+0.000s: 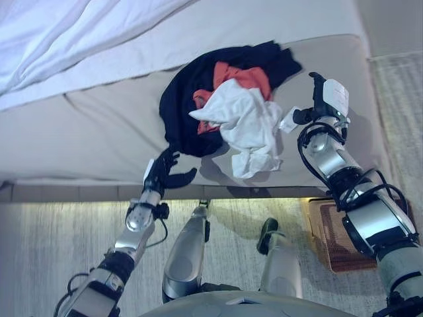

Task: Pick up the clothes from the bed and place them into the basket

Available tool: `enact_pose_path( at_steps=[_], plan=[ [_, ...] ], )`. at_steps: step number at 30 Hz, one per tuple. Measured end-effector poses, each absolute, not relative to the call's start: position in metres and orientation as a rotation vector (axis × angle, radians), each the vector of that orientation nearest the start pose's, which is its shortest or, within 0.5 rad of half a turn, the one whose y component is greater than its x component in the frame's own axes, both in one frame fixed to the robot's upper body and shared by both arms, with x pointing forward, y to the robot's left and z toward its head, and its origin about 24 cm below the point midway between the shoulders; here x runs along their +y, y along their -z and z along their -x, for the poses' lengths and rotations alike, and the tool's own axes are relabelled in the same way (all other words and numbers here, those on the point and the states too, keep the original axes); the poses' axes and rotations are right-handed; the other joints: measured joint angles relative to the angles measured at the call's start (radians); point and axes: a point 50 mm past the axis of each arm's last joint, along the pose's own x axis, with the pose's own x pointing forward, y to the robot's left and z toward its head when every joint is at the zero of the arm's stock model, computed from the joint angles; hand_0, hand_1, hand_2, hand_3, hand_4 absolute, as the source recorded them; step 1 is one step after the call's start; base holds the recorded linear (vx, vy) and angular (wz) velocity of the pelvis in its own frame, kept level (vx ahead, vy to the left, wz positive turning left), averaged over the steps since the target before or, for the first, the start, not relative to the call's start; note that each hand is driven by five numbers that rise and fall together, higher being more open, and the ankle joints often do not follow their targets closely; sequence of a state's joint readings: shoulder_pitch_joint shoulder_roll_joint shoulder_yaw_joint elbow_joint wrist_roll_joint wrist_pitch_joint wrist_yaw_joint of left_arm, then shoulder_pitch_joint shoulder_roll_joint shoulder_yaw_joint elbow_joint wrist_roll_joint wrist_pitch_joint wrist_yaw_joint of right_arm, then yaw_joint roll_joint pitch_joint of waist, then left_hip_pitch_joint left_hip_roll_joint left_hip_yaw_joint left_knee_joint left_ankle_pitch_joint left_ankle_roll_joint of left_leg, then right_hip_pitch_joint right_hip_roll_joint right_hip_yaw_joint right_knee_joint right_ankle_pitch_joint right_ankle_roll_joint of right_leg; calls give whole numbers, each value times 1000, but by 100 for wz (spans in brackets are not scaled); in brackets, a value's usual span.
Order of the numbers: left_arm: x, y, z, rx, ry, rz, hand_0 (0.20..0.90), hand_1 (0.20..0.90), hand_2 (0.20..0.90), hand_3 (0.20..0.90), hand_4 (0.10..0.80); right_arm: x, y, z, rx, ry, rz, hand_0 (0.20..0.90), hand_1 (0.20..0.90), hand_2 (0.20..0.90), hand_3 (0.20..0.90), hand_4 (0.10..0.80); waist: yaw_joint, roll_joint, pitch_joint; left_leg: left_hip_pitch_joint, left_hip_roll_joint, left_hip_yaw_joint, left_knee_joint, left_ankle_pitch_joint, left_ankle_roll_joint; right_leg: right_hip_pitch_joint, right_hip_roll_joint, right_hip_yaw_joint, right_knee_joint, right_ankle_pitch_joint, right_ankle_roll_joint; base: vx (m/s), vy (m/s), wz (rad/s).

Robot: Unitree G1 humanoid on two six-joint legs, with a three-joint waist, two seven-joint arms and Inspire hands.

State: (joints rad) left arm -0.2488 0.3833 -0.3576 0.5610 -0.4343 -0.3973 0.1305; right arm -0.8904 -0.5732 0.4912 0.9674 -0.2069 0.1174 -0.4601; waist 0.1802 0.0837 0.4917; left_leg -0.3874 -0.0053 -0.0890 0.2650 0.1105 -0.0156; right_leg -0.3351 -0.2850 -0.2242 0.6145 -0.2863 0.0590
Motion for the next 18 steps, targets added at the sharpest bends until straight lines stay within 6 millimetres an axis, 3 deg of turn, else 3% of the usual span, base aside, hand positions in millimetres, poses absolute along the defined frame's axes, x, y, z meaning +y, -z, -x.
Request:
enact_pose_path(
  at_steps=[1,4,9,18],
  plan=[
    [187,-17,-286,-18,38,-53,900,900,900,900,800,-253,-131,-387,28,412,1097,900,900,900,900,800,11,0,14,-16,-4,0,40,-19,1,-13,-8,1,34,-18,-15,113,16,25],
    [189,-27,-286,-60,37,-46,900,900,900,900,800,-259,-124,-387,108,393,1111,900,900,900,900,800,41,-2,21,-110,-20,-13,185,-75,1,-75,-27,4,144,-73,-24,55,24,21],
    [190,-25,-280,-58,28,-41,900,900,900,900,800,-255,-135,-394,135,349,1074,900,900,900,900,800,41,-2,39,-209,-33,-14,332,-132,1,-152,-49,20,270,-117,-29,34,55,10],
    [191,-23,-270,-61,25,-25,900,900,900,900,800,-249,-156,-402,116,328,1016,900,900,900,900,800,42,3,47,-354,-41,-35,415,-156,-7,-303,-47,44,387,-141,-29,9,21,7]
  ],
)
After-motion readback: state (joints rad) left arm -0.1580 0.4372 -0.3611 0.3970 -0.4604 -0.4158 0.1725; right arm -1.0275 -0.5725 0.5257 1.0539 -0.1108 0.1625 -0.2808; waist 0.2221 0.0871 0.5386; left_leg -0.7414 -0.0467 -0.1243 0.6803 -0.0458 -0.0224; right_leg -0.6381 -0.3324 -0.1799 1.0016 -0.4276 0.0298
